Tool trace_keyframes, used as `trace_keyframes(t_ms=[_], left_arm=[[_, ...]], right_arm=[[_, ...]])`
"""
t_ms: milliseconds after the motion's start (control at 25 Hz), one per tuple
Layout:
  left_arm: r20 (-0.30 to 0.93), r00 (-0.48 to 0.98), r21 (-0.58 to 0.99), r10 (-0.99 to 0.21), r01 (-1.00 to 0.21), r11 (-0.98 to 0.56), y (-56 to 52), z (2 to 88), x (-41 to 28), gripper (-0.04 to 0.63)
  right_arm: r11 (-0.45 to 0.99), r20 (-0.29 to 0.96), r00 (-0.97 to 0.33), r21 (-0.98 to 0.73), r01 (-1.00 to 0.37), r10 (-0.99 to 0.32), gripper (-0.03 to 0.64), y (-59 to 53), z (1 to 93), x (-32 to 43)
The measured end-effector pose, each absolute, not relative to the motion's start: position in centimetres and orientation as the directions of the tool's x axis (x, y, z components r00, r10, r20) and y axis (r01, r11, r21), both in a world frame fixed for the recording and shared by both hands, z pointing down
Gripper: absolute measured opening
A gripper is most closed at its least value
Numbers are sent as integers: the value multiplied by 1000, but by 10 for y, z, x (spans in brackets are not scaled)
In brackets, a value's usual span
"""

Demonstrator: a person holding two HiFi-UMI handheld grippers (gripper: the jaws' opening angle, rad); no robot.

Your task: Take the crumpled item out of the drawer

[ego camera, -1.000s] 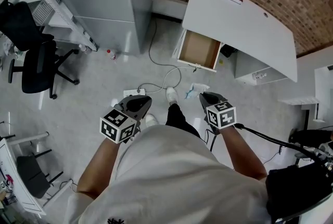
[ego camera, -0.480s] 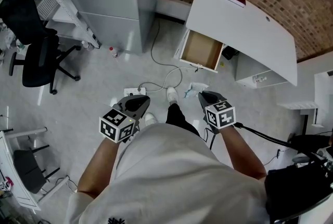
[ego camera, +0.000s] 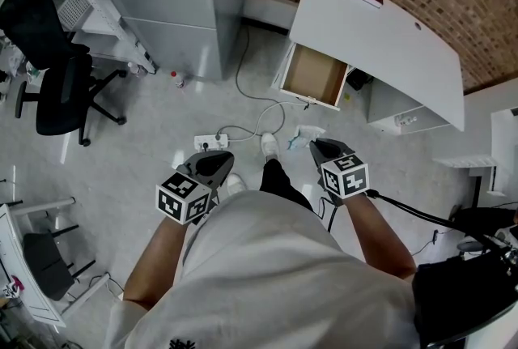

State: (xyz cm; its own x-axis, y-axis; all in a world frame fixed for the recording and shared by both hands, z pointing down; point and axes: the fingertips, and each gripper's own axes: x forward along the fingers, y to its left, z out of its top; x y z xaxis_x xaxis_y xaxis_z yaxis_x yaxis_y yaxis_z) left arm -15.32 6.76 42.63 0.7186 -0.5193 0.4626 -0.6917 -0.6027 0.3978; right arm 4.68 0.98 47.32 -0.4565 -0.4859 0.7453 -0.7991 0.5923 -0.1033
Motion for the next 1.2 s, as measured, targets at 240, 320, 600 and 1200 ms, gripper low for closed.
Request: trace_keyframes(t_ms=[240, 320, 600, 1200], left_arm=[[463, 726, 401, -509, -683, -610, 67, 428, -146, 28], [463, 729, 400, -505, -680, -615, 66, 428, -144, 28], [470, 735, 396, -489, -671, -627, 61, 430, -139, 28], [484, 743, 380, -462, -654, -654, 32, 430, -122, 28]], right_arm=[[591, 742, -462, -110, -799, -486, 37, 12, 473, 48], [588, 741, -462, -112, -801, -488, 37, 13, 472, 50], [573, 739, -456, -116, -811, -496, 37, 12, 473, 56], [543, 737, -449, -133, -829, -505, 35, -7, 479, 74]])
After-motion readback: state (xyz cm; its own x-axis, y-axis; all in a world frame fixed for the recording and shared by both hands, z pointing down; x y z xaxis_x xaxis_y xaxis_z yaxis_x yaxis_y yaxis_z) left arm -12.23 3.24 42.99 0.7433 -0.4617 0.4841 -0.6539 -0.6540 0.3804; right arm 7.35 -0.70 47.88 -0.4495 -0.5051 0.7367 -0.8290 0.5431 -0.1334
